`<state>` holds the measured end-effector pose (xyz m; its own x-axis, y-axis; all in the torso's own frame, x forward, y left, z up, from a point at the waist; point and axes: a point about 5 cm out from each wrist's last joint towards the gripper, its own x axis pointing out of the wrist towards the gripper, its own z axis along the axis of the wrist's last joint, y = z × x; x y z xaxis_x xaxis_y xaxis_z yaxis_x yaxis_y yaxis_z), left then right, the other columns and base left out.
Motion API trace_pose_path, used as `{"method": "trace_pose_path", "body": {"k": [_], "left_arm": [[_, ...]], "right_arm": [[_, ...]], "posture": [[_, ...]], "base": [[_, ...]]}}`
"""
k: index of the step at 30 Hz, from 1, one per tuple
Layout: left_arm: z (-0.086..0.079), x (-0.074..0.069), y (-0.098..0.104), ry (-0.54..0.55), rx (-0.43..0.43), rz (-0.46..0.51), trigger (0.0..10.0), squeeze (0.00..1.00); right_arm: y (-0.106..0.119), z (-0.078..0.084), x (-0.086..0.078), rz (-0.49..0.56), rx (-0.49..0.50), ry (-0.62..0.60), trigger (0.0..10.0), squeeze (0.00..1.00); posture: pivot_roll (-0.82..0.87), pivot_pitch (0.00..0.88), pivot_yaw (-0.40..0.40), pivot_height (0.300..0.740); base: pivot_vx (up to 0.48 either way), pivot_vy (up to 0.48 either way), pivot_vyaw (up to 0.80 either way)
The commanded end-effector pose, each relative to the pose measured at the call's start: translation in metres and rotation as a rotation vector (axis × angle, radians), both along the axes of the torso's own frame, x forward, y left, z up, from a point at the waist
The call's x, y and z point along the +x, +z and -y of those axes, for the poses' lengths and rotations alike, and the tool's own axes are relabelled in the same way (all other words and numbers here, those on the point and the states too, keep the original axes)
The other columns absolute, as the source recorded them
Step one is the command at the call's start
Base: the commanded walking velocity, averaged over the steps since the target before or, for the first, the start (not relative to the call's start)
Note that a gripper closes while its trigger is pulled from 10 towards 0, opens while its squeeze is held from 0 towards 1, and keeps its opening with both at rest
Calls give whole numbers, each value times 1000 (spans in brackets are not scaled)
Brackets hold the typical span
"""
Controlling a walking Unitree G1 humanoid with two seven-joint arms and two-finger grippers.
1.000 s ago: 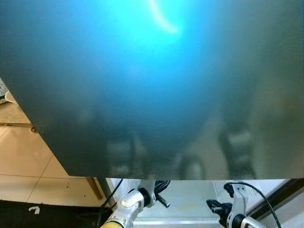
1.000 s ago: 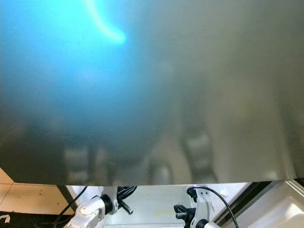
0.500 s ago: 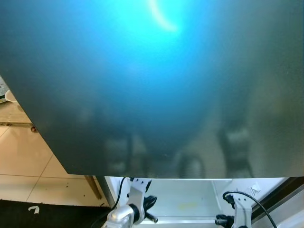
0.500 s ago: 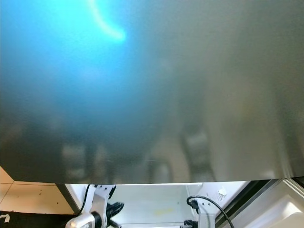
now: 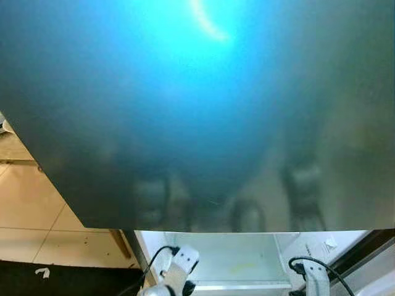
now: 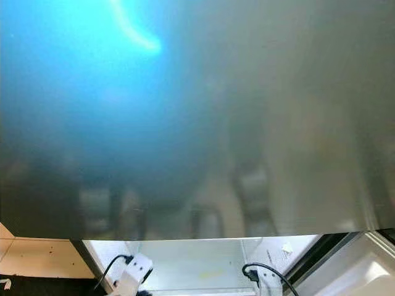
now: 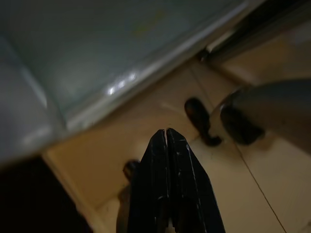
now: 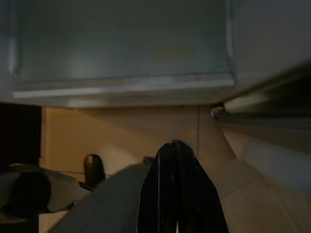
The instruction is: Restocking fridge
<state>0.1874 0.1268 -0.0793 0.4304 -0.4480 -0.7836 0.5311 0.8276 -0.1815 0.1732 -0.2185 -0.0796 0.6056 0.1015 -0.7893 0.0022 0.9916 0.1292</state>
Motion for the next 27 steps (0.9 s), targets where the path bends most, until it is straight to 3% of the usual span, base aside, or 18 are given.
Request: {"method": "trace_pose_path", "body": {"k": [1,8,9,18,27], "left_arm": [[-13,-7,-4,33,36,-31,10000,0],[-22,-19,-10,125,33,-91,10000,0],[-27,-24,-13,190,30,-117,10000,0],[-46,-42,-20,396,38,-185,10000,0],[-65,-49,-22,577,59,-192,10000,0]], "right_arm": [[-3,1,-6,-27,-1,-17,10000,0],[-7,4,-14,-59,-25,-31,10000,0],[-7,4,-15,-62,-29,-33,10000,0],[-8,5,-18,-75,-42,-35,10000,0],[-10,6,-22,-100,-79,-26,10000,0]], "posture": [[-62,25,-22,740],[-61,26,-21,740],[-61,26,-21,740],[-60,26,-21,740],[-55,21,-22,740]], "base": [[0,0,0],[0,0,0],[0,0,0],[0,0,0],[0,0,0]]}}
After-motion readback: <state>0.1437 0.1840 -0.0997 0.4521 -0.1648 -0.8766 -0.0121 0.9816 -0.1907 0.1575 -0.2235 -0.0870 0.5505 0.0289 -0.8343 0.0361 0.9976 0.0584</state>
